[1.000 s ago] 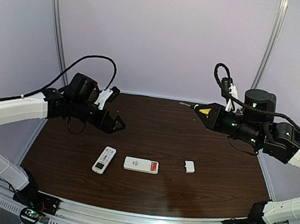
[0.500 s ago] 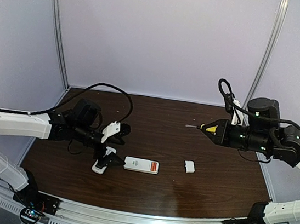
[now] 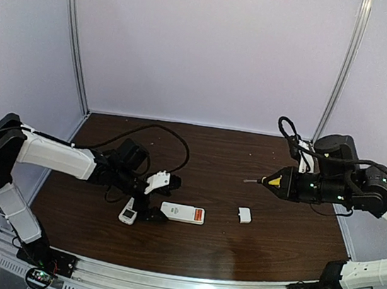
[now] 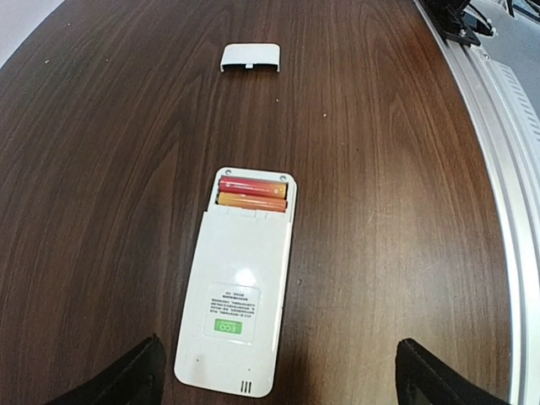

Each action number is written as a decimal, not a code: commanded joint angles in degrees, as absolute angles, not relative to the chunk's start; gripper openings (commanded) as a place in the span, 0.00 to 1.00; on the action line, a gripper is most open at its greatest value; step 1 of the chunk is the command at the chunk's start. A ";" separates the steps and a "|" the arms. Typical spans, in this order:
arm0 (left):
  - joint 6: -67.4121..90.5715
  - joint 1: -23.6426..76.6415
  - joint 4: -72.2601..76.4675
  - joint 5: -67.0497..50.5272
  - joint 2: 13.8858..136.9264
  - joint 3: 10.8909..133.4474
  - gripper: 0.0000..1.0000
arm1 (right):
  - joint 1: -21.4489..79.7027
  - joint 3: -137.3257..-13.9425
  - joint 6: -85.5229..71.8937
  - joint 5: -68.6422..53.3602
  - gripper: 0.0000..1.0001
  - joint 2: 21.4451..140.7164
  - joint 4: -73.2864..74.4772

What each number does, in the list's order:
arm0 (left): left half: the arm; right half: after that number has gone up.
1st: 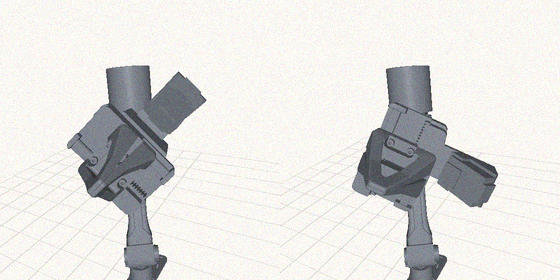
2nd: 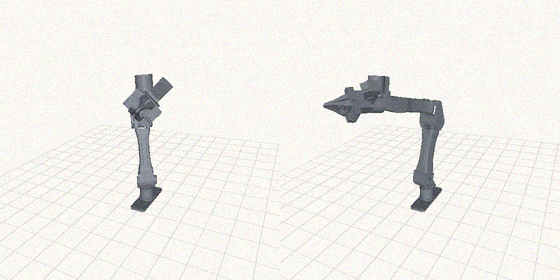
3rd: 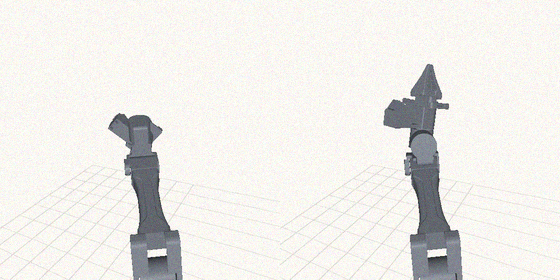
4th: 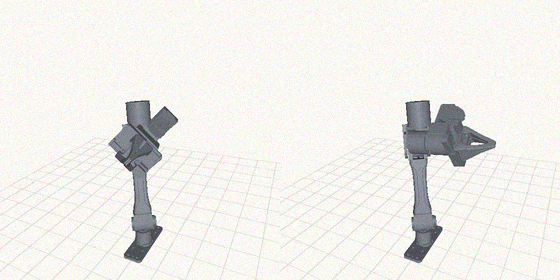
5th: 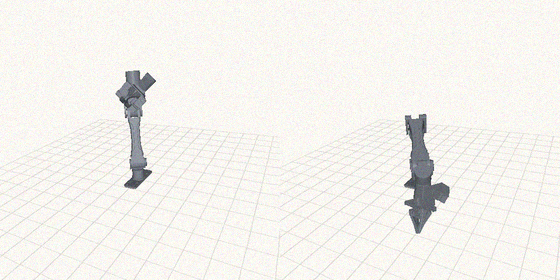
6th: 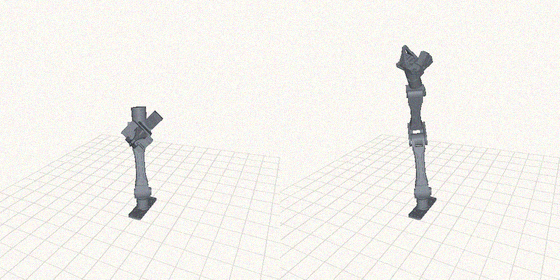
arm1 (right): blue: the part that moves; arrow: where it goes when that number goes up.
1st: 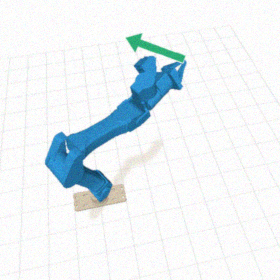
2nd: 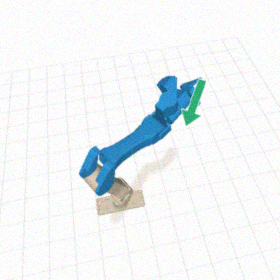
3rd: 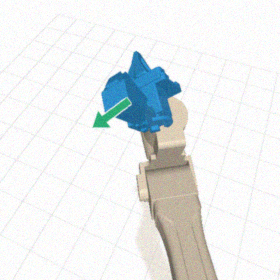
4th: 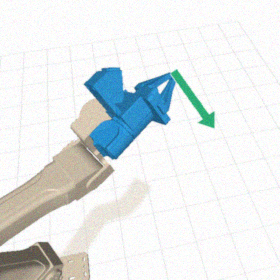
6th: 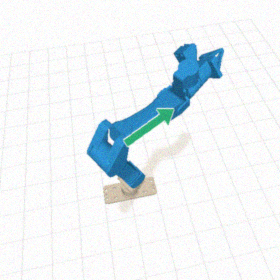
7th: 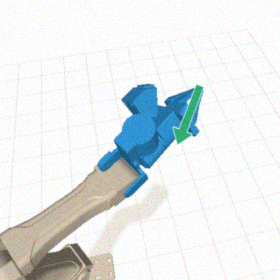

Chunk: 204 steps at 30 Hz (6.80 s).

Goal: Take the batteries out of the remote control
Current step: Pick up the remote control without the battery cover from the center of the board, then place the remote control without the battery cover at the center of the board, then pick up the remote control without the battery cover from the center of the board, then remove the battery from the remote control without the battery cover.

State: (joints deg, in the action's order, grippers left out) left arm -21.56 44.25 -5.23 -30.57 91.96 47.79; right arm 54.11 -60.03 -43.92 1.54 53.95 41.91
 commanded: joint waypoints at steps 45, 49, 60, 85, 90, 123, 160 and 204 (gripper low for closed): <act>-27.67 47.82 1.87 -35.95 103.27 50.44 0.31 | 53.81 -62.07 -42.25 -1.71 0.00 57.41 48.81; -26.54 51.22 1.76 -36.91 101.95 49.67 0.31 | 53.79 -61.20 -41.51 -0.85 0.00 55.12 49.04; -22.21 54.58 6.02 -34.71 102.73 46.72 0.54 | 53.79 -59.25 -42.67 -0.26 0.00 51.93 49.35; -13.08 54.36 5.60 -6.00 84.30 48.94 0.97 | 53.79 -58.61 -40.97 1.58 0.00 52.77 47.83; -17.85 54.14 2.24 -4.51 83.16 48.35 0.97 | 53.79 -58.52 -40.42 1.50 0.00 53.81 46.77; -29.32 49.31 25.81 -44.60 102.83 36.62 0.86 | 53.79 -58.82 -38.82 -4.77 0.00 54.40 50.22; -24.18 53.43 30.49 -40.82 111.80 38.38 0.52 | 53.79 -60.29 -36.61 -5.70 0.00 58.11 50.00; -22.20 49.74 10.50 -29.16 93.25 46.52 0.00 | 53.79 -60.93 -29.96 -2.45 0.00 58.00 47.52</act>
State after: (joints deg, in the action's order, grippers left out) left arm -17.96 49.91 11.05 -30.61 96.47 45.56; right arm 54.06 -58.89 -32.45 -4.05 57.36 47.31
